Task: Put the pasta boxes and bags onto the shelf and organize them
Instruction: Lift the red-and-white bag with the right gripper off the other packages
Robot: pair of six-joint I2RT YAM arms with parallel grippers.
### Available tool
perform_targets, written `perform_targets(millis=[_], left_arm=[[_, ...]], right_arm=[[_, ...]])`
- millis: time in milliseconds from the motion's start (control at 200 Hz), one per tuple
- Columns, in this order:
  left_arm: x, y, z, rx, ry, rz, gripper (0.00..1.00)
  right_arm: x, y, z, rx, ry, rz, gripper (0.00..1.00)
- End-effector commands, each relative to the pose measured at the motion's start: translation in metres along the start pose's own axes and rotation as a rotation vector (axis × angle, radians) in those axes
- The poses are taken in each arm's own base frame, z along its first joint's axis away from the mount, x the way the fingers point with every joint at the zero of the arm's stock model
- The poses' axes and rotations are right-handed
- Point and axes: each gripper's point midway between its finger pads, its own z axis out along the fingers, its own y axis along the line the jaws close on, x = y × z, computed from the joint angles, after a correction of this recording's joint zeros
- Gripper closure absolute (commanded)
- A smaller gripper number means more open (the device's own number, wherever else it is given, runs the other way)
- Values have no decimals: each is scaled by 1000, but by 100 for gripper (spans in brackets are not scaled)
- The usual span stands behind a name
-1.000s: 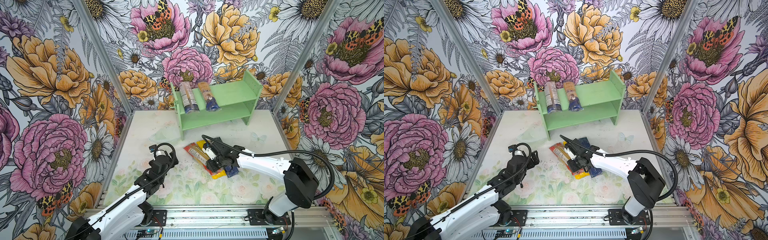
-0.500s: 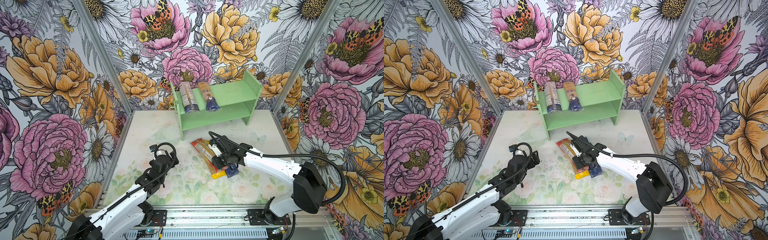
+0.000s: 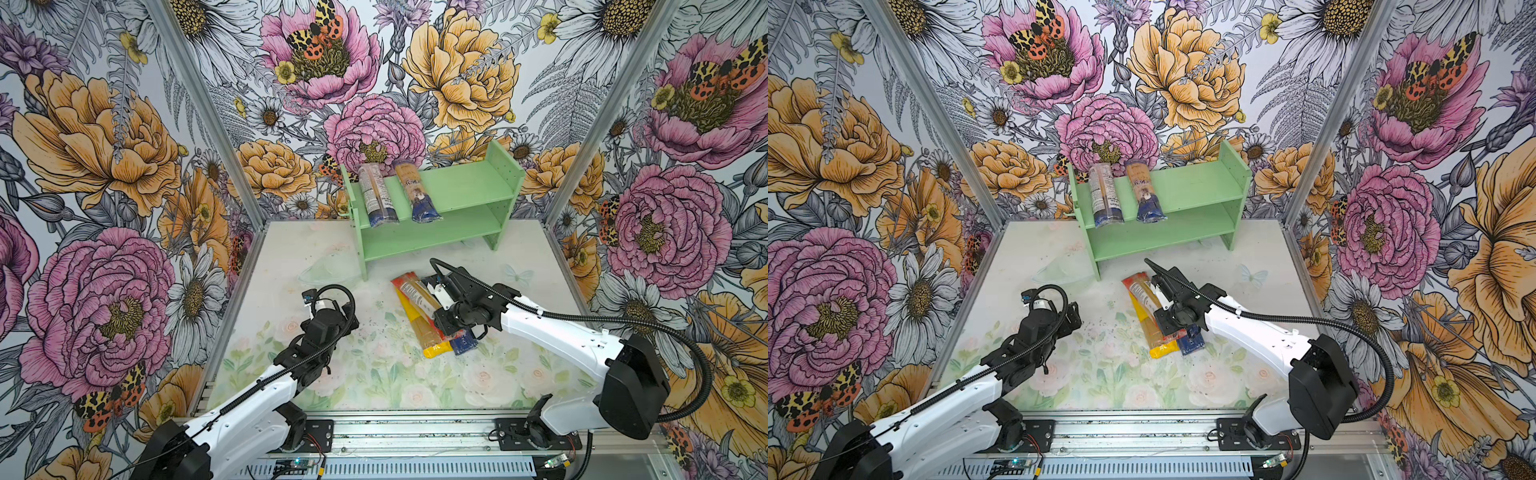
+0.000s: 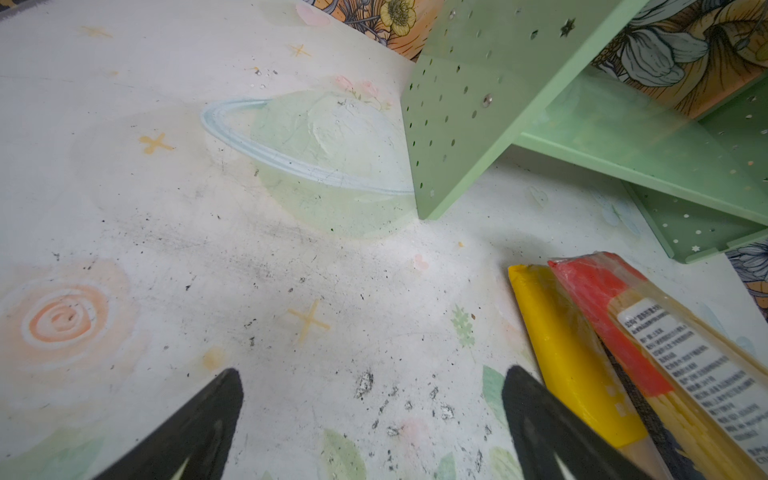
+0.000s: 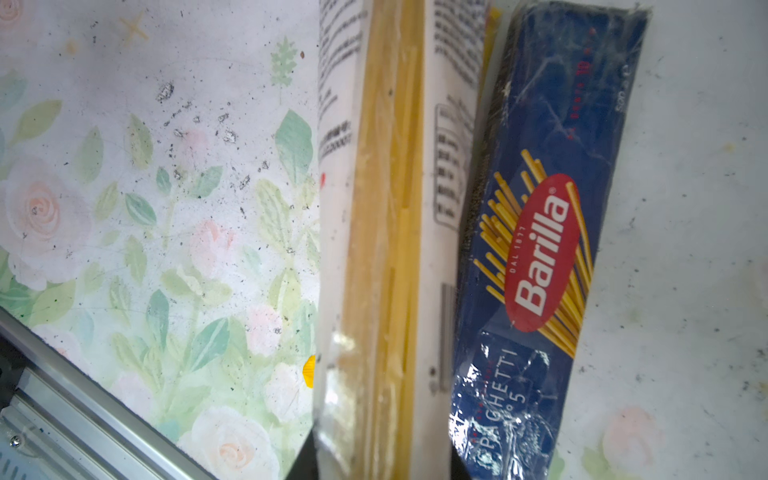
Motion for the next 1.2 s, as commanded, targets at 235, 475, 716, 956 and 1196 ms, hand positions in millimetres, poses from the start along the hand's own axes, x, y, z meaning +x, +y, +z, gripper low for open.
perform_targets(millis=[235,475,716,956,1196], left_arm=[[-21,-27,7,55,-3,-4,1],[-21,-33,12,65,7,-9,1],[-18,-37,17,64,24,-3,1],[-12,-38,22,65,40,12,1],[-12,-42,25,75,47,16,1]], right_arm=[[-40,-8,-44,2,-193,4,100],[-36,-19,-53,21,-194,19,100],[-30,-27,-59,37,-187,35,100],[-28,-30,-65,37,-189,43,100],[-28,-45,-72,82,-188,65,100]])
